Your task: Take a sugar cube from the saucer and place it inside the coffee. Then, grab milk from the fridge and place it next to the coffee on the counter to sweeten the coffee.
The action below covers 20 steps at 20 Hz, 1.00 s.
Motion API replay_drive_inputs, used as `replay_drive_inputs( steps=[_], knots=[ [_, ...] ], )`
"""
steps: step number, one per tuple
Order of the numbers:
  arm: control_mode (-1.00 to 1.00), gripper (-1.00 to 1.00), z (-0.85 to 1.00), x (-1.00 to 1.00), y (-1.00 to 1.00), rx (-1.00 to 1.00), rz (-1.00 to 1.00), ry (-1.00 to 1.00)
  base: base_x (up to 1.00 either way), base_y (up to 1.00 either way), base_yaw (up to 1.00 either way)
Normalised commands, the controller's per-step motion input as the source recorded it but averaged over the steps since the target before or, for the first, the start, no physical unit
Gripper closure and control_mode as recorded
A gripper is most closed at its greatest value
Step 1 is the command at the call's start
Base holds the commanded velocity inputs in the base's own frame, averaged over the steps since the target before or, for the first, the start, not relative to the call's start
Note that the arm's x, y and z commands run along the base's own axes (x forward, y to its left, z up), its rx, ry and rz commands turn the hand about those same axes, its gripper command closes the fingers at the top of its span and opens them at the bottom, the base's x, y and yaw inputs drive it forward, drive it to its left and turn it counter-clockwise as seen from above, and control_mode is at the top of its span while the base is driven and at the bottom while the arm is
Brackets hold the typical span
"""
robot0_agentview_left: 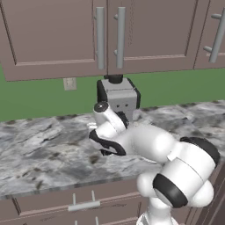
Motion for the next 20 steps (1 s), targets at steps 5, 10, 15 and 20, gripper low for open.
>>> replay_drive_inputs(
  steps=[5,10,15,20],
  knots=[
    [-1.00,-1.00,-0.08,0.32,0.01,-0.02,0.00,0.00,0.00,0.00,0.00],
    [-1.00,-1.00,0.00,0.15,0.00,0.00,0.00,0.00,0.00,0.00,0.00],
    [-1.00,-1.00,0.30,-0.09,0.00,0.00,-0.02,-0.01,0.00,0.00,0.00],
    [-1.00,-1.00,0.73,-0.89,-0.06,0.06,0.00,-0.11,0.00,0.00,0.00]
  ],
)
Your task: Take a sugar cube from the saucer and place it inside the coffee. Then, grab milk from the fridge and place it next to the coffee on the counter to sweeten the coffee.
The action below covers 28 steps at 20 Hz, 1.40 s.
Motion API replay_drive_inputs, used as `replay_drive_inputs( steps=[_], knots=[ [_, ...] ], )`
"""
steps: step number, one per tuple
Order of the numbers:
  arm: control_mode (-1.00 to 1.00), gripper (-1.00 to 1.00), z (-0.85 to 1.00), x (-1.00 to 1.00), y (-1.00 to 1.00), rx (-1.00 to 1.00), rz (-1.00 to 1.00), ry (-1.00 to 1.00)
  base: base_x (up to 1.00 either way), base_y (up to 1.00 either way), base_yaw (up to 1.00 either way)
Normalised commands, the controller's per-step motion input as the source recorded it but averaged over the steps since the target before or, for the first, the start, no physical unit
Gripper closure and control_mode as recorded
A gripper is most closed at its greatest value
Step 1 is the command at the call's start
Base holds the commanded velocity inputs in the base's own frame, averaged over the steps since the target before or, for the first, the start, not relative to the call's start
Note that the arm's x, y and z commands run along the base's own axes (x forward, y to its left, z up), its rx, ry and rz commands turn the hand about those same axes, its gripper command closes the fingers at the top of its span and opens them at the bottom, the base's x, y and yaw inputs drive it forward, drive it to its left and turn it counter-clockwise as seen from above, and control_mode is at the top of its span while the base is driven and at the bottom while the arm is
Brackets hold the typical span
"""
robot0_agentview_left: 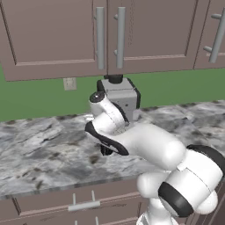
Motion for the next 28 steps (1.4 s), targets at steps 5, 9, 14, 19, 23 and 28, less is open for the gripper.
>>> replay_drive_inputs(
  steps=[5,9,14,19,23,28],
  knots=[
    [-1.00,-1.00,0.53,-0.95,-0.47,0.01,0.02,-0.24,0.00,0.00,0.00],
    [-1.00,-1.00,0.22,-0.93,-0.90,0.03,0.10,-0.14,0.00,0.00,0.00],
    [-1.00,-1.00,0.23,-0.80,-1.00,0.14,0.17,-0.14,0.00,0.00,0.00],
    [-1.00,-1.00,0.47,-0.40,-0.93,0.25,0.17,-0.09,0.00,0.00,0.00],
    [-1.00,-1.00,0.03,-0.02,-0.35,0.06,0.06,0.00,0.00,0.00,0.00],
    [-1.00,-1.00,0.00,-0.04,0.00,0.00,0.02,0.00,0.00,0.00,0.00]
  ],
)
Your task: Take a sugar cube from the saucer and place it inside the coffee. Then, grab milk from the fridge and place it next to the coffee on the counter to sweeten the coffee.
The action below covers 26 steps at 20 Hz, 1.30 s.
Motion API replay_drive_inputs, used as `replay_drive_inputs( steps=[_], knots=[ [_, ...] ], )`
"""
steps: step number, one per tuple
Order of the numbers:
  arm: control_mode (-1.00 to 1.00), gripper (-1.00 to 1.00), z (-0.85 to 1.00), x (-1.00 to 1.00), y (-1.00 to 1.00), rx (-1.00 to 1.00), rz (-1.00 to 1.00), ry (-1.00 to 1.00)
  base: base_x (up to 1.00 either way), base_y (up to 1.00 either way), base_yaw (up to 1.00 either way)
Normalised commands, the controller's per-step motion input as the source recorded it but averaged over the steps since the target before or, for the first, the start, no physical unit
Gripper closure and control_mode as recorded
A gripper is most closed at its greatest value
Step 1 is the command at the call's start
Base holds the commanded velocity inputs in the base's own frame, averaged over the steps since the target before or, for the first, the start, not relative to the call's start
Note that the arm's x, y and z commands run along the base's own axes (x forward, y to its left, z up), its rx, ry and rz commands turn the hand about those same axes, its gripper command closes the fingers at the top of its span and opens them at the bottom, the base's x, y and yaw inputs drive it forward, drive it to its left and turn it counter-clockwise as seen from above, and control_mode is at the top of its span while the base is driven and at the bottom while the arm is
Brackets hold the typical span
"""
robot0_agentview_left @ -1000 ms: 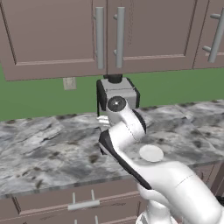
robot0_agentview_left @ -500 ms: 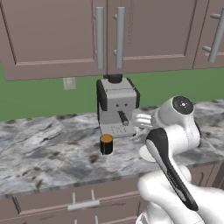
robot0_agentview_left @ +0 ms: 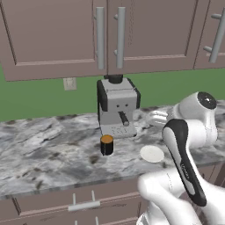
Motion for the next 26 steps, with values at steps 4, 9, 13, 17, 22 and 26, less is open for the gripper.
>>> replay_drive_inputs(
  steps=[4,9,13,17,22,26],
  knots=[
    [1.00,-1.00,0.00,0.00,0.00,0.00,0.00,0.00,-0.59,0.08,0.42],
    [1.00,-1.00,0.00,0.00,0.00,0.00,0.00,0.00,-0.37,0.21,0.84],
    [1.00,-1.00,0.00,0.00,0.00,0.00,0.00,0.00,-0.13,0.06,1.00],
    [1.00,-1.00,0.00,0.00,0.00,0.00,0.00,0.00,-0.16,0.05,1.00],
    [1.00,-1.00,0.00,0.00,0.00,0.00,0.00,0.00,0.59,-0.44,0.58],
    [1.00,-1.00,0.00,0.00,0.00,0.00,0.00,0.00,1.00,-0.89,0.20]
  ],
)
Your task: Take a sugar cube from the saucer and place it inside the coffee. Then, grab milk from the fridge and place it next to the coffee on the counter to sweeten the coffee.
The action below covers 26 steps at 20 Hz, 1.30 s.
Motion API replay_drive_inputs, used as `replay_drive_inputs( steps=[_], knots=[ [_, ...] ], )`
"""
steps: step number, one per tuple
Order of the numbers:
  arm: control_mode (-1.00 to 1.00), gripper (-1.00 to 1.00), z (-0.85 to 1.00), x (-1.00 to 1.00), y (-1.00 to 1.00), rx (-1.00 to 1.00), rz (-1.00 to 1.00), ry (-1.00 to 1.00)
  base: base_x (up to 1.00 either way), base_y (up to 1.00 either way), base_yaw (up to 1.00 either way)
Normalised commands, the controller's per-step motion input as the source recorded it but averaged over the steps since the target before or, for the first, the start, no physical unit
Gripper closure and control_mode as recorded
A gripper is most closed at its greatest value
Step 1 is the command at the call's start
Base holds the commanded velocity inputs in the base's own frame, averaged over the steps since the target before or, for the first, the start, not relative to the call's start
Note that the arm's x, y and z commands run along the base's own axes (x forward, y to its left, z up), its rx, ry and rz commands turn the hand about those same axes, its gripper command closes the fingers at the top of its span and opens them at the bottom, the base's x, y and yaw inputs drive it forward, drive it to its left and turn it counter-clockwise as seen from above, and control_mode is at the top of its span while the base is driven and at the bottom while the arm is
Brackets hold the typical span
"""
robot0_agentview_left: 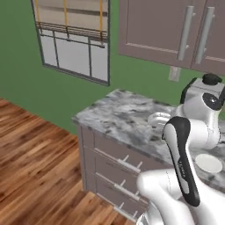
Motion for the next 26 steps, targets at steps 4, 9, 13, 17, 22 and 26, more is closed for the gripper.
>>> replay_drive_inputs(
  steps=[4,9,13,17,22,26],
  knots=[
    [1.00,-1.00,0.00,0.00,0.00,0.00,0.00,0.00,0.62,-0.14,0.63],
    [1.00,-1.00,0.00,0.00,0.00,0.00,0.00,0.00,-0.19,0.10,0.99],
    [1.00,-1.00,0.00,0.00,0.00,0.00,0.00,0.00,-0.11,0.00,1.00],
    [1.00,-1.00,0.00,0.00,0.00,0.00,0.00,0.00,-0.01,0.00,1.00],
    [1.00,-1.00,0.00,0.00,0.00,0.00,0.00,0.00,0.02,0.00,0.95],
    [1.00,-1.00,0.00,0.00,0.00,0.00,0.00,0.00,0.32,0.00,0.83]
  ],
)
